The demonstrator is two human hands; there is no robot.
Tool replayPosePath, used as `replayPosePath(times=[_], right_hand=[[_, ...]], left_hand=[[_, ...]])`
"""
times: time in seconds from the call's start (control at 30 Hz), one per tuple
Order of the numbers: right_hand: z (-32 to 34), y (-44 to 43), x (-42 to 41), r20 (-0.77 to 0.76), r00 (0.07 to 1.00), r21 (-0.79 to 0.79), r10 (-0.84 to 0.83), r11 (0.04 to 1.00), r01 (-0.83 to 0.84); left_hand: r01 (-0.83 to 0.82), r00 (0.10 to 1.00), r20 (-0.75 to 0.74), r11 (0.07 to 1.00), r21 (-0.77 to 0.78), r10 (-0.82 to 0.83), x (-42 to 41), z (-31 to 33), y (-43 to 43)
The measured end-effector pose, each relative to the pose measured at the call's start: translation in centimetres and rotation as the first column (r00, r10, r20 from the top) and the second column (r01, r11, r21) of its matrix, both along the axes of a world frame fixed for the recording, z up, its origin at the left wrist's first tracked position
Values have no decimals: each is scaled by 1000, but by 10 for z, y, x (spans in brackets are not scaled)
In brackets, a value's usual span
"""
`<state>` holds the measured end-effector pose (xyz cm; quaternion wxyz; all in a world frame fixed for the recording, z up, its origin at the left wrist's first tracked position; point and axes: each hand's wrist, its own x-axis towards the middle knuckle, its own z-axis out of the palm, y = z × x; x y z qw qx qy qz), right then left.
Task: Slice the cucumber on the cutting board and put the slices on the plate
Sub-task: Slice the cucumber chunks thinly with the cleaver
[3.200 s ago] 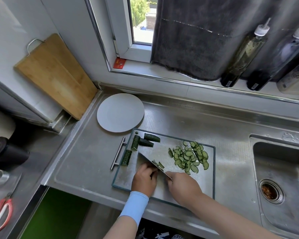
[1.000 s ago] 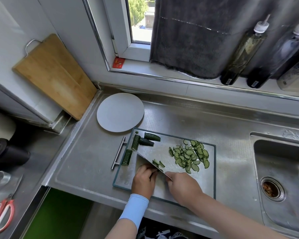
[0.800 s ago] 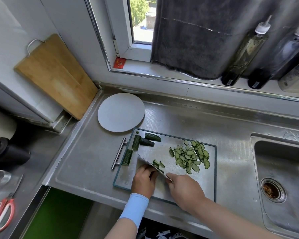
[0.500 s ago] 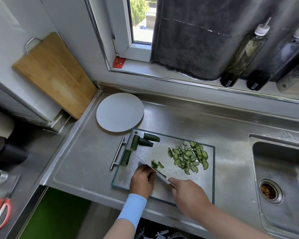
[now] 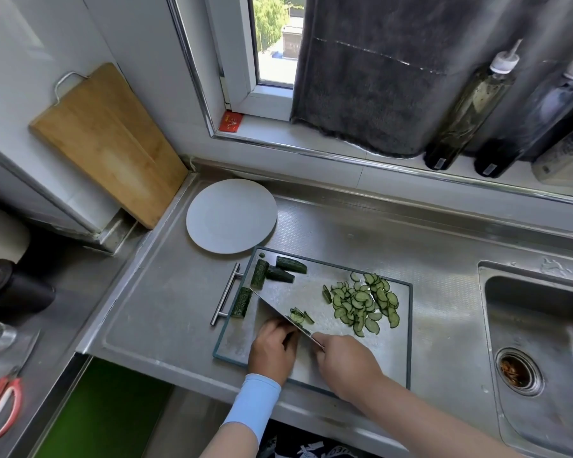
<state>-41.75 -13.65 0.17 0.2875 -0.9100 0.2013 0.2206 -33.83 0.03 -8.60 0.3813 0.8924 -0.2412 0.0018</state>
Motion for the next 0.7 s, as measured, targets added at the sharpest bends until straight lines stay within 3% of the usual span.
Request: replayPosePath(times=[0.43, 0.7], right_hand=[[11, 0, -15, 54, 999, 12, 3, 1000, -4], [15, -5, -28, -1, 1000, 38, -12, 999, 12]], left_hand=[[-27, 999, 27, 999, 17, 27, 2, 1, -1], [-24, 999, 35, 1000, 2, 23, 2, 3, -1]])
